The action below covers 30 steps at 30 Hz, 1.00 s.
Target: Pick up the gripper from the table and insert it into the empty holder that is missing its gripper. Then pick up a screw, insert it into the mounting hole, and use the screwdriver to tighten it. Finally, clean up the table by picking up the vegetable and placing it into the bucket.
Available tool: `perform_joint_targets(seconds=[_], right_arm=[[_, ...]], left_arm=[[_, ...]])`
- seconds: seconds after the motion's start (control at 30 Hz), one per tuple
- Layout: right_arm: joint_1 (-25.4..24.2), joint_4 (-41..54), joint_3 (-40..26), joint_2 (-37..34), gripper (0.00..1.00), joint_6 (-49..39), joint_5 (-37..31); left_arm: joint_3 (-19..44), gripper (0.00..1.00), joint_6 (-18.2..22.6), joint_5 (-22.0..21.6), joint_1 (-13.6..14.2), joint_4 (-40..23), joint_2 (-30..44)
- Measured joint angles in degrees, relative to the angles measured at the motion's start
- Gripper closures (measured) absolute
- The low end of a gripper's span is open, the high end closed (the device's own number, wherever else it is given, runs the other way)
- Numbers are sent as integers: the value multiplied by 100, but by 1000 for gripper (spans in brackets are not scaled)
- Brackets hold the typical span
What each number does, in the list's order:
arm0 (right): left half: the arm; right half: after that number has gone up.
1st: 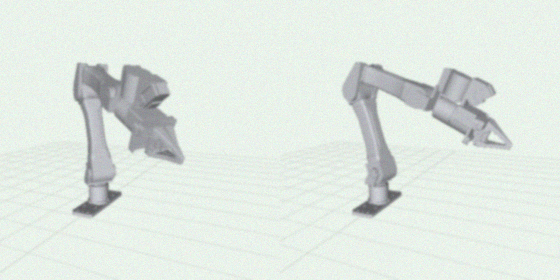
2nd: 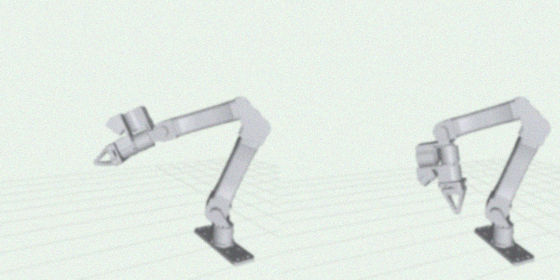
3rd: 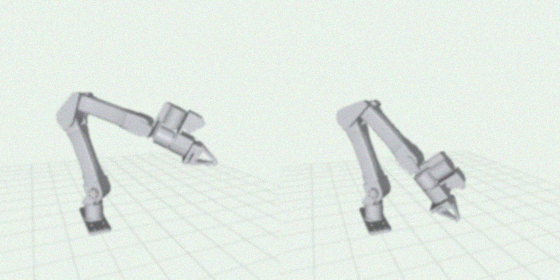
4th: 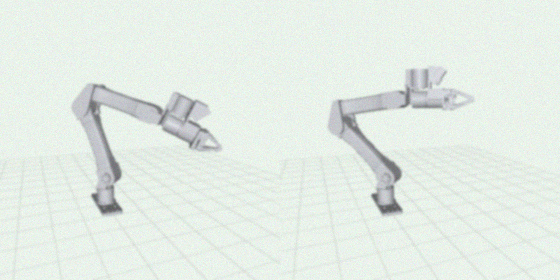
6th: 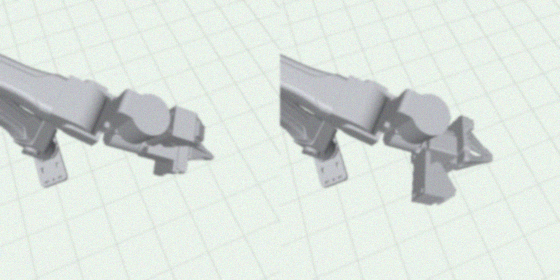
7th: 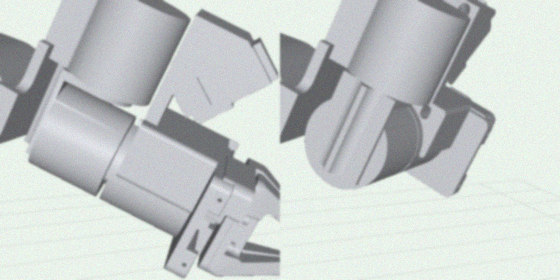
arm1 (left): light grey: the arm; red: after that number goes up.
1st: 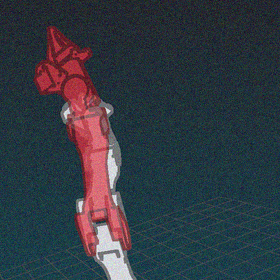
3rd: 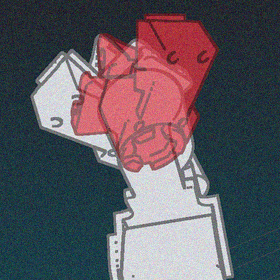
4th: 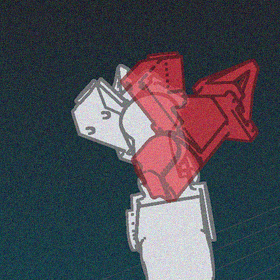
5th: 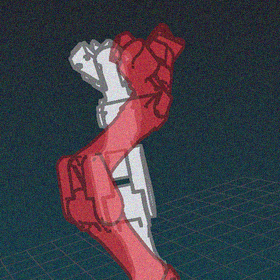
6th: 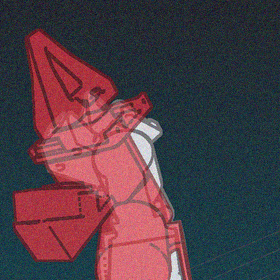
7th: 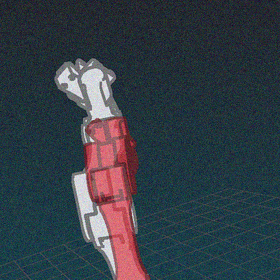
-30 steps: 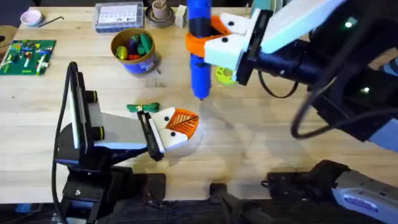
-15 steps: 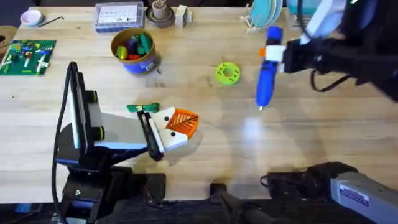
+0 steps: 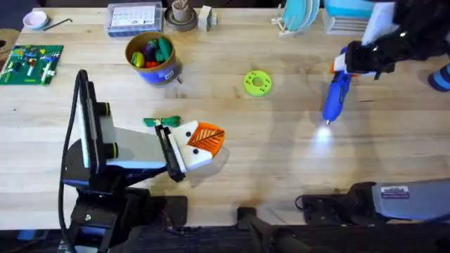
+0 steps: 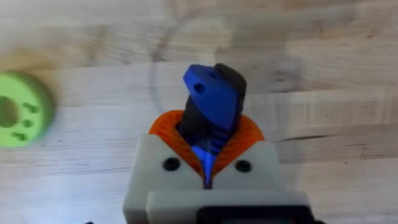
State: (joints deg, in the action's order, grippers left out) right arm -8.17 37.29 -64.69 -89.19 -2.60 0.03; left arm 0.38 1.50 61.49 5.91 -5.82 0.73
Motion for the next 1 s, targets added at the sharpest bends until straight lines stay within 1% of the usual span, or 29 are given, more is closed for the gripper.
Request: perform_joint_targets(seconds=[0.13,0.33,0.4,0.43,0.57,0.63,0.67,0.7,0.87,1.0], right_arm=[[-14,-19,0,-510,978,-137,-296],[-14,-159,-9,-891,972,-239,-466],[-14,-172,-9,-918,868,-244,-476],[-14,-180,-9,-918,792,-251,-479],[-14,-224,-13,-918,325,-299,-498],[-14,-228,-22,-918,150,-285,-496],[-14,-222,-31,-918,44,-301,-501],[-14,-211,-37,-916,17,-294,-501],[-14,-136,-42,-792,9,-274,-501],[-5,-82,-42,-340,9,-274,-501]], left_arm=[[0,997,0,0,0,0,0],[0,997,0,2,0,0,0],[0,997,0,2,0,0,0],[0,997,0,2,0,0,0],[0,997,0,2,0,0,0],[0,997,0,1,0,0,0],[0,997,0,0,0,2,0],[0,997,0,2,0,0,0],[0,985,2,0,0,0,0],[0,824,13,0,0,0,0]])
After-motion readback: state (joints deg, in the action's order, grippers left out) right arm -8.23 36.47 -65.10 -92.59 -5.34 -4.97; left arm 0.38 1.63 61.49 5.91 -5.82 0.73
